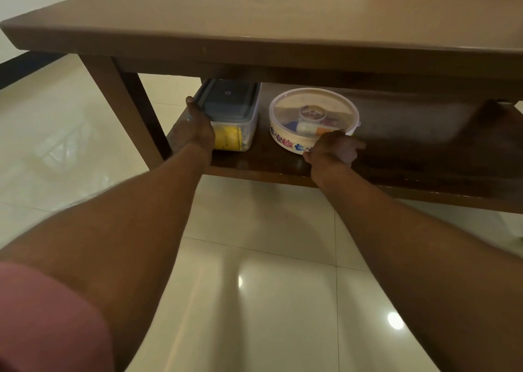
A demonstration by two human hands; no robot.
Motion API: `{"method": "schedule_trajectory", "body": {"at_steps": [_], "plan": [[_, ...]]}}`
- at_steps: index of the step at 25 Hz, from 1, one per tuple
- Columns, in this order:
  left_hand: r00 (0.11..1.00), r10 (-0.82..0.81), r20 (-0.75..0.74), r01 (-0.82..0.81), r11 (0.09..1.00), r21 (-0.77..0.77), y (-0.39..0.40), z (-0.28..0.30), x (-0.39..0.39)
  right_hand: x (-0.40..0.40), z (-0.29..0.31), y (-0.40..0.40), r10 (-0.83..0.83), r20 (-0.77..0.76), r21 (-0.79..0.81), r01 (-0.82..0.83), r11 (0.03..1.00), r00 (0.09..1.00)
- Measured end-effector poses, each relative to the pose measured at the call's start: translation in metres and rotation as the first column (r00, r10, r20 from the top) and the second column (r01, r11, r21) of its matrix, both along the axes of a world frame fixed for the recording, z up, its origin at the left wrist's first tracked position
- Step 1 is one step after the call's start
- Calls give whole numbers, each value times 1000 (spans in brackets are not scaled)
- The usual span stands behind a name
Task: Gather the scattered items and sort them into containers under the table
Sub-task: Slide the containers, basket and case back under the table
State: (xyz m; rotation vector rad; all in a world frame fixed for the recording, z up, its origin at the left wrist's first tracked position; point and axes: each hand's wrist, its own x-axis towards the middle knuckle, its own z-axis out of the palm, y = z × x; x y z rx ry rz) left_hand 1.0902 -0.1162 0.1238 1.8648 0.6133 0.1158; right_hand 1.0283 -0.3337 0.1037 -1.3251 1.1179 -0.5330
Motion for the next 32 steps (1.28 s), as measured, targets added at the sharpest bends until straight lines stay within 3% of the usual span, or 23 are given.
{"method": "schedule_trajectory", "body": {"at_steps": [2, 3, 6, 8, 12, 15, 18, 20, 23, 27, 32], "plan": [[986, 113, 124, -154, 903, 401, 2, -1, -15, -13, 7, 19, 77, -129, -411, -124, 903, 989], [982, 67, 179, -148, 858, 492, 2, -3, -26, -21, 9, 29, 139, -154, -542, -201, 816, 978], [979, -22, 203, -109, 785, 610, -10, -9, -58, -44, 16, 59, 227, -219, -739, -313, 596, 949], [973, -64, 223, -94, 769, 632, -31, 1, -88, -68, 21, 77, 279, -191, -803, -314, 508, 941], [945, -271, 185, 93, 763, 640, -57, 42, -156, -136, 52, 75, 344, -151, -829, -308, 467, 927], [876, -461, 141, 257, 695, 671, -62, 102, -207, -197, 114, 40, 383, -242, -816, -401, 417, 891], [781, -621, 67, 368, 545, 754, -77, 176, -240, -237, 190, 11, 393, -349, -818, -481, 315, 851], [692, -722, -4, 447, 424, 788, -100, 250, -261, -253, 261, -11, 368, -403, -783, -524, 336, 838], [596, -798, -90, 541, 317, 779, -147, 359, -273, -264, 370, -47, 336, -459, -747, -562, 355, 822], [584, -807, -93, 610, 360, 706, -209, 464, -262, -266, 482, -107, 299, -471, -762, -553, 336, 830], [629, -772, -94, 708, 519, 478, -281, 504, -243, -259, 532, -183, 227, -487, -746, -536, 394, 844]]}}
